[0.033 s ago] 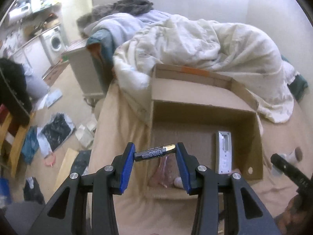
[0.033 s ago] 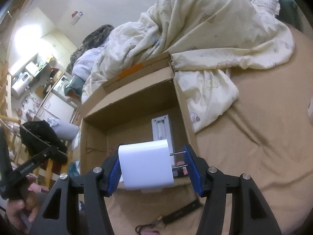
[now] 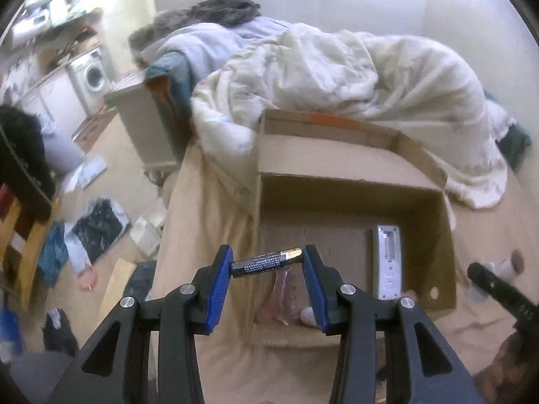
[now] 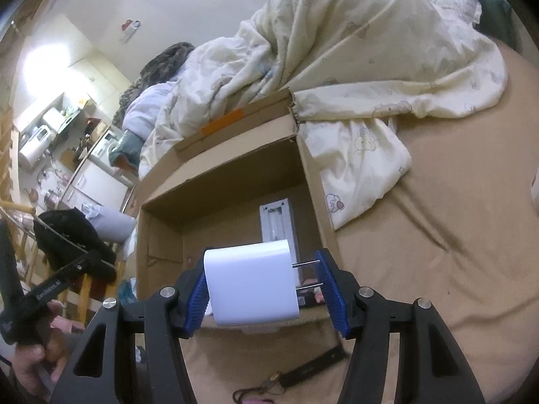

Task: Organize rigid objects
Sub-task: 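Carry the battery and adapter over the box and open both grippers inside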

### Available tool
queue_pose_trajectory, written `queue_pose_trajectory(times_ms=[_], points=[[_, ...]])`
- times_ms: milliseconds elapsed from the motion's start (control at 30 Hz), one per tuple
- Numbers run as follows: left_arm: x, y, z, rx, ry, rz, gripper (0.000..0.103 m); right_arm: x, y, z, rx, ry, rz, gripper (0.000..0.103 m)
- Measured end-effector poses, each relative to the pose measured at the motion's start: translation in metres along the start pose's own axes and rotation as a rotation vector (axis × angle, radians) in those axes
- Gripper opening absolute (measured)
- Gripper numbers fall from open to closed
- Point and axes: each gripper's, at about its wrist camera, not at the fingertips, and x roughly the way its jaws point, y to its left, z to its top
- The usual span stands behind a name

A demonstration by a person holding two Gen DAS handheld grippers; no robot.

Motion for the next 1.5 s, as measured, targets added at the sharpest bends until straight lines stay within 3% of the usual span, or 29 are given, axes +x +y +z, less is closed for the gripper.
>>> queue_pose_trajectory(times_ms=[100,233,400,600,767,1067,1500], points=[[0.026,-0.018,-0.002,0.056,0.018,0.019,0.039,0.018,-0.005,0.001,0.042,0.055,0.037,0.062],[0.057,-0.033,-0.013,0.134,0.038,0.066,0.039,0.042,0.002,-0.001,0.014,0.107,0.015,0.062],[0.084,-0.036,-0.026,0.148,0.11,0.044,0.039,0.062,0.02,-0.011,-0.062,0.159,-0.001,0.062],[0.085,-0.045,-0.033,0.168,0.112,0.014,0.039,0.074,0.032,-0.022,-0.145,0.209,-0.05,0.062],[0.077,-0.06,-0.031,0.251,0.048,0.024,0.039,0.08,0.032,-0.025,-0.156,0.228,-0.078,0.062],[0.094,-0.06,-0.038,0.259,0.136,0.014,0.039,0.086,0.028,-0.026,-0.149,0.251,-0.114,0.062],[0.104,-0.06,-0.046,0.278,0.158,0.037,0.039,0.086,0.029,-0.027,-0.166,0.248,-0.139,0.062]])
